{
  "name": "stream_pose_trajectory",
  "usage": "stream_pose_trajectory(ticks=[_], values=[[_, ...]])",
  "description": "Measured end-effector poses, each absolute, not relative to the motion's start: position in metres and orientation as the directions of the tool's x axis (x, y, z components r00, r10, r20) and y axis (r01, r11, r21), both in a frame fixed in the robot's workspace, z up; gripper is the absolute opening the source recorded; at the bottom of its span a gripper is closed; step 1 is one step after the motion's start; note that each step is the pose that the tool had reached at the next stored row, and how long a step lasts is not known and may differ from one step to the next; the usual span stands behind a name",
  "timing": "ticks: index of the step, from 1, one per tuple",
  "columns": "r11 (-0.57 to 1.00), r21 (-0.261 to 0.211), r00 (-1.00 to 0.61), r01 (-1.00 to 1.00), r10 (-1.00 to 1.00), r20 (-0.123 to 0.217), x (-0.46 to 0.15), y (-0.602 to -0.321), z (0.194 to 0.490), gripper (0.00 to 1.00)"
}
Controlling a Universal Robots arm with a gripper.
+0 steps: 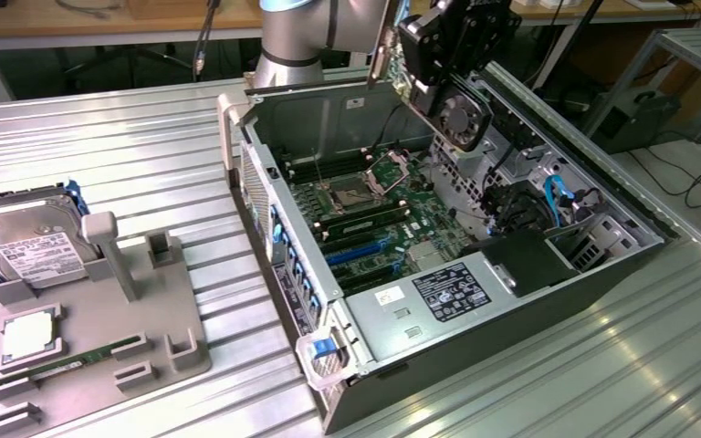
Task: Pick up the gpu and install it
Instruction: 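Insert the gpu into the slot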
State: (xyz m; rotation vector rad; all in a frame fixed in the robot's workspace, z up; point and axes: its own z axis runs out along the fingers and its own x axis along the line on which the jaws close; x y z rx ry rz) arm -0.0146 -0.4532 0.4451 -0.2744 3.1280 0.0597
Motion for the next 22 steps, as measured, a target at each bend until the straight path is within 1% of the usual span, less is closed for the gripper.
stream_pose_trajectory(ticks=[7,22], values=[[0.963,0.039,-0.963,-0.268,-0.268,-0.005,-0.0146,-0.4532,0.4451,0.28],[0.923,0.039,-0.924,-0.382,-0.382,-0.005,-0.0146,-0.4533,0.4451,0.28]])
